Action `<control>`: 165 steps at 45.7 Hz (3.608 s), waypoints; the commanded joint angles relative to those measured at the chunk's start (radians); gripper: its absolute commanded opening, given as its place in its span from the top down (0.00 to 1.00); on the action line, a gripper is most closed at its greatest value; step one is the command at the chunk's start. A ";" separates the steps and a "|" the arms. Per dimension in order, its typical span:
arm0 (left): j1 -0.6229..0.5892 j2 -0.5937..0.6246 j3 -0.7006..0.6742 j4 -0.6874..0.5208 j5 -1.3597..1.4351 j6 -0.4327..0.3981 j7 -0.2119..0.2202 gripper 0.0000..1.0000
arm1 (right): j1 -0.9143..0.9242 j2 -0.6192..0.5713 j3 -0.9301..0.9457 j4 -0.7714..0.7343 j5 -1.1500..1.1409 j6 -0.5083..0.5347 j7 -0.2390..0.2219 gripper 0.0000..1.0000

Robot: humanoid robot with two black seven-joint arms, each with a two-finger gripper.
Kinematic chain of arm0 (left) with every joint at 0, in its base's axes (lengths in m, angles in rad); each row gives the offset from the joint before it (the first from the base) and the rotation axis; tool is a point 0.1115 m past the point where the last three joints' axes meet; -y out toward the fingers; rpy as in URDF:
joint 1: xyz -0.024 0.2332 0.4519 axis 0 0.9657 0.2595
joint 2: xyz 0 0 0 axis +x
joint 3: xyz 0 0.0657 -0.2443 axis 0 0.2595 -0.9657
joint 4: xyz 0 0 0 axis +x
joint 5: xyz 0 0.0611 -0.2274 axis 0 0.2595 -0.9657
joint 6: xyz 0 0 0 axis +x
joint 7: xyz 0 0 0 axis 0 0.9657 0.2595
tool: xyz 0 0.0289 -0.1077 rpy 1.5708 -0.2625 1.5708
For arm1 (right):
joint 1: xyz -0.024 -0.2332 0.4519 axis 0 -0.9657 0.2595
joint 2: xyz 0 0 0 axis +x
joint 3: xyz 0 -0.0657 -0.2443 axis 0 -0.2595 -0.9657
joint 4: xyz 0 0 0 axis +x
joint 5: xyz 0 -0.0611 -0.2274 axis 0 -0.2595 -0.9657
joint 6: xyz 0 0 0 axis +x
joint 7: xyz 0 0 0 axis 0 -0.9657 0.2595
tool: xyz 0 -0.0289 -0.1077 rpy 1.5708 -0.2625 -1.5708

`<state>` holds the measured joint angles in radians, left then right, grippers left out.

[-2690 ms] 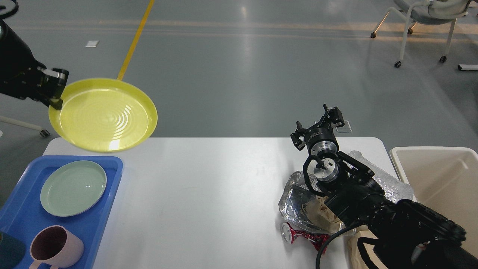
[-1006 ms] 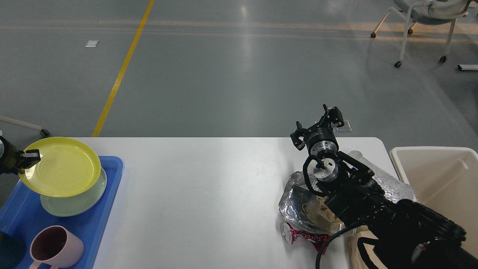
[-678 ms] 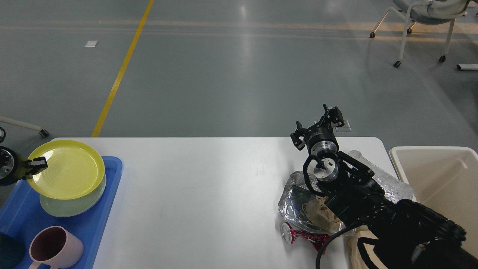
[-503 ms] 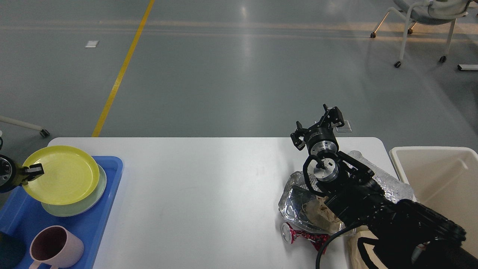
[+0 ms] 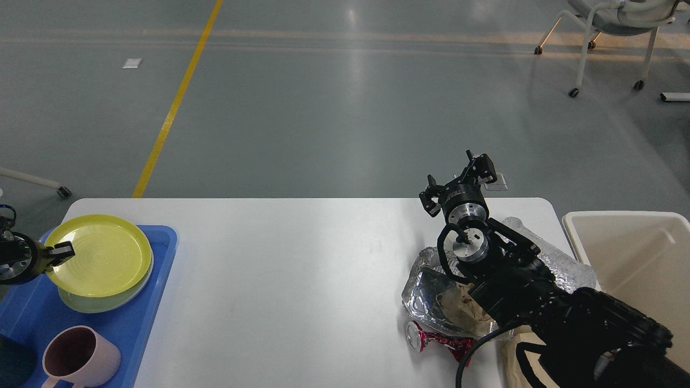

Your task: Tidy desktop

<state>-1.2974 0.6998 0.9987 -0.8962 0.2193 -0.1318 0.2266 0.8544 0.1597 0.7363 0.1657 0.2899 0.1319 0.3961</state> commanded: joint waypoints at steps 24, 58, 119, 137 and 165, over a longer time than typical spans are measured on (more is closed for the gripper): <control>0.015 0.007 -0.025 0.002 0.002 0.000 0.010 0.54 | 0.000 0.000 0.000 0.000 0.000 0.000 0.000 0.00; -0.367 0.150 -0.009 -0.119 0.006 -0.515 0.013 0.21 | 0.000 0.000 0.000 0.000 0.000 0.000 0.000 0.00; -1.085 -0.154 0.302 -0.538 -0.012 -0.626 0.027 0.28 | 0.000 0.000 0.000 0.000 0.000 0.000 0.001 0.00; -1.289 -0.180 0.314 -0.813 -0.014 -0.647 0.028 0.33 | 0.000 0.000 0.000 0.000 0.000 0.000 0.000 0.00; -0.981 -0.247 0.242 -0.594 -0.058 -0.407 0.040 0.31 | 0.000 0.000 0.000 0.000 0.000 0.000 0.000 0.00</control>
<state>-2.4245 0.4907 1.2723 -1.5912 0.1627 -0.7304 0.2586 0.8544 0.1595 0.7363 0.1657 0.2899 0.1319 0.3959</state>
